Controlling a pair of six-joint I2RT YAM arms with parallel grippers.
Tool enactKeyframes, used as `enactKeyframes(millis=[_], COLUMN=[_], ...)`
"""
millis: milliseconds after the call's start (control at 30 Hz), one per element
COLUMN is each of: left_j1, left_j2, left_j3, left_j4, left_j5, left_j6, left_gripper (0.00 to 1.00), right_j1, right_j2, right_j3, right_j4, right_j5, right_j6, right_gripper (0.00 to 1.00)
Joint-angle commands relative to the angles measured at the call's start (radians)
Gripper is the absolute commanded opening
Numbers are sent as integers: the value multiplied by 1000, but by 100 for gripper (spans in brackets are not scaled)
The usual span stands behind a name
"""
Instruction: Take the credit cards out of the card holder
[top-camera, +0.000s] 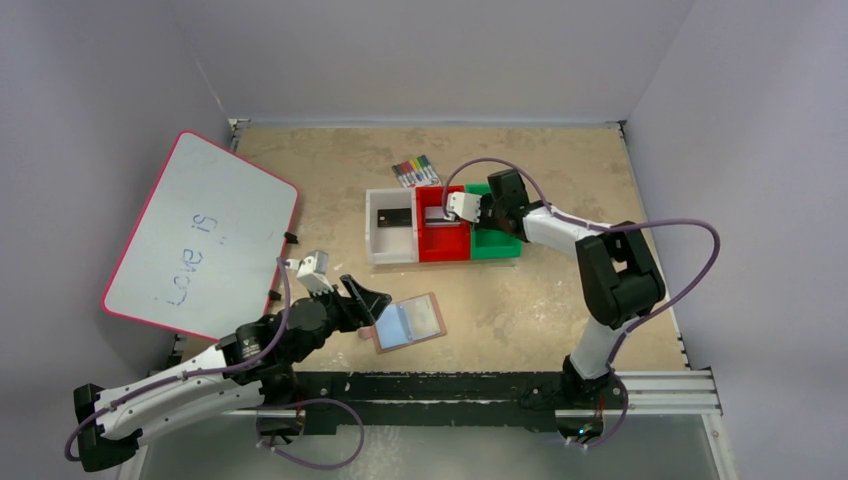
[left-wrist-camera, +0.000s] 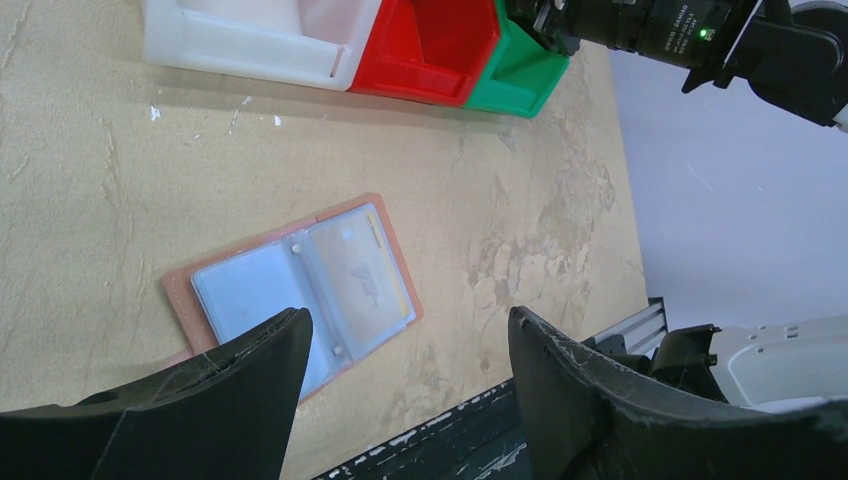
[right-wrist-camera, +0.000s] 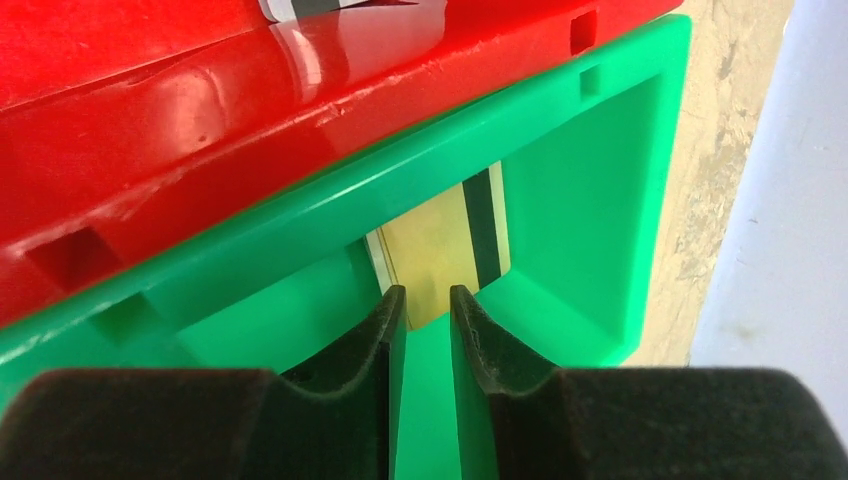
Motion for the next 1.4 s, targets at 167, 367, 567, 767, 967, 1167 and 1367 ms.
enactKeyframes(millis=[167, 367, 567, 767, 967, 1167, 1367], left_j1=[5, 5, 4, 4, 4, 5, 4], left_j2=[25, 62, 137, 232, 312, 402, 410], left_j3=[42, 40, 49, 71, 48, 66, 57], left_j4=[48, 41, -66, -152, -110, -158, -154], left_j5=[11, -11, -90, -125, -122, -139, -137], left_j6=[-16, -42, -126, -167, -183, -185, -187], left_gripper=[71, 71, 71, 69, 67, 66, 65], right_j1=[-6, -7, -6, -2, 211, 406, 475], right_j2=[-134, -338, -521, -683, -706, -640, -576], right_j3=[77, 69, -37, -337, -537, -554, -548], right_j4=[-1, 176, 98, 280, 401, 381, 358], right_j5=[-28, -31, -224, -447, -400, -236, -130], right_j6=[107, 550, 1226, 1690, 1880, 1960, 2040], right_gripper=[27, 34, 42, 51, 50, 49, 47])
